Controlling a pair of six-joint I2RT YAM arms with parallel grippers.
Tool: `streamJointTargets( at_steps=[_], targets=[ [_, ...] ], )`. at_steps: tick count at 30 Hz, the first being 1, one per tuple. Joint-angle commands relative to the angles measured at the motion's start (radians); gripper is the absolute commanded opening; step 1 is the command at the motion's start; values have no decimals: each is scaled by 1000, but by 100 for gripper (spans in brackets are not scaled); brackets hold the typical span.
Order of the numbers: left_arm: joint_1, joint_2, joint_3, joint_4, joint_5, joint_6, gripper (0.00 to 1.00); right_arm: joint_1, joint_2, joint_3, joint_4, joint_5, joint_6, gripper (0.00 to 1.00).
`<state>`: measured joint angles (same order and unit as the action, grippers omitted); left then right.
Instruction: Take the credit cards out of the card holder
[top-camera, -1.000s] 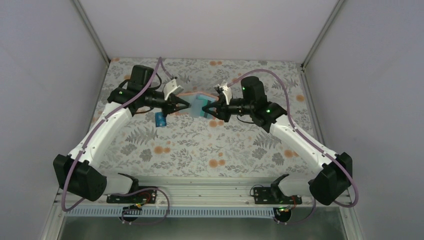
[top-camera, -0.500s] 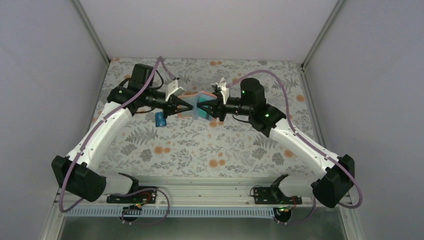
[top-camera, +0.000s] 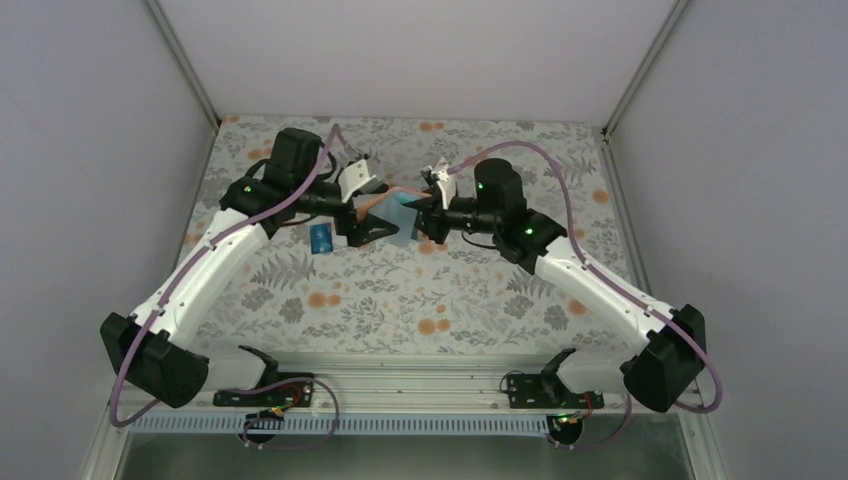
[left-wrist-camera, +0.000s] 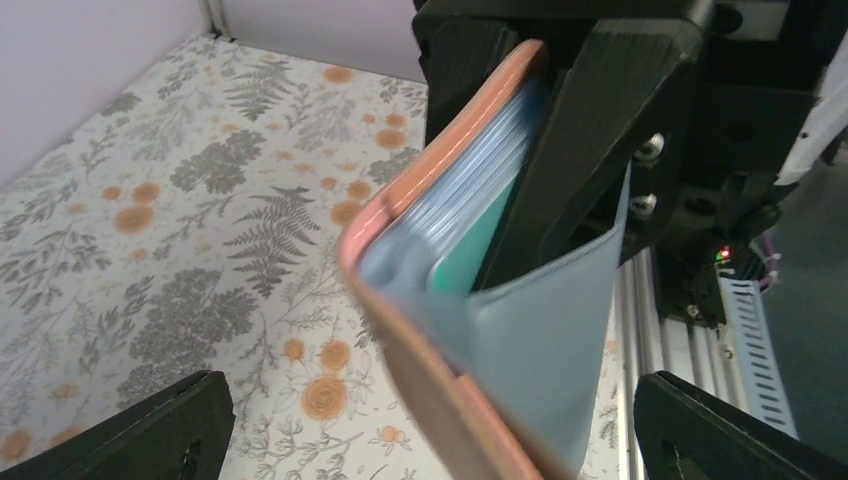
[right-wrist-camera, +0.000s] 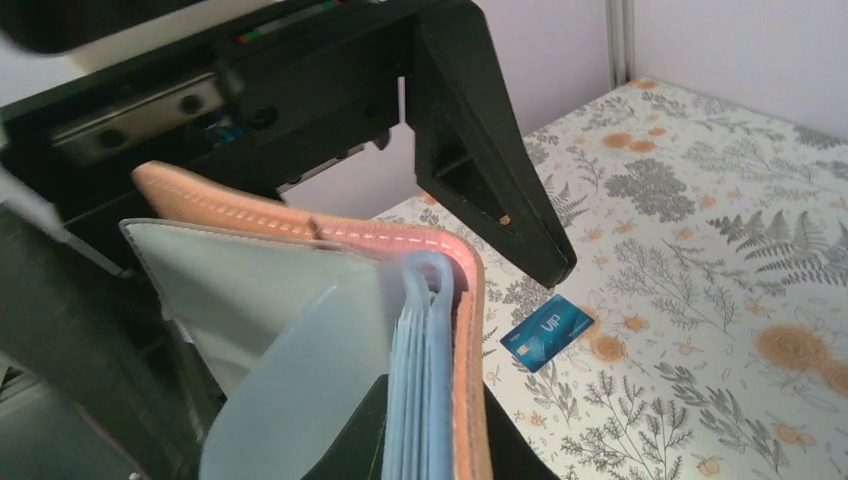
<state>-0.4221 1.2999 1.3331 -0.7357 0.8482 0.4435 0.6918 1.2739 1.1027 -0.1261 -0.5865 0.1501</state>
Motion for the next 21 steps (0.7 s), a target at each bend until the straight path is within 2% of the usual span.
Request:
streamJointTargets(
  at_steps=[1, 4, 8, 11, 15, 18, 21],
  targets=[
    [-56, 9, 5, 64, -201, -44, 100, 31, 37, 60, 16, 44, 60, 4],
    [-89, 39, 18, 71, -312, -51, 100, 40, 51, 75, 9, 80, 83, 4],
    [-106, 57, 27, 85, -377, -71, 100, 42, 58, 89, -9, 162, 130, 4],
    [-113, 66, 30, 106, -453, -91, 100, 41, 68, 105, -6, 154, 158, 4],
    [-109, 88, 44, 136, -679, -120, 100, 41, 67, 117, -5, 94, 163, 4],
    [-62, 78, 38, 169, -786, -130, 100, 39, 48, 123, -42, 124, 167, 4],
    [16, 46, 32, 189, -779, -151, 100, 24, 30, 120, -86, 172, 178, 4]
  ],
)
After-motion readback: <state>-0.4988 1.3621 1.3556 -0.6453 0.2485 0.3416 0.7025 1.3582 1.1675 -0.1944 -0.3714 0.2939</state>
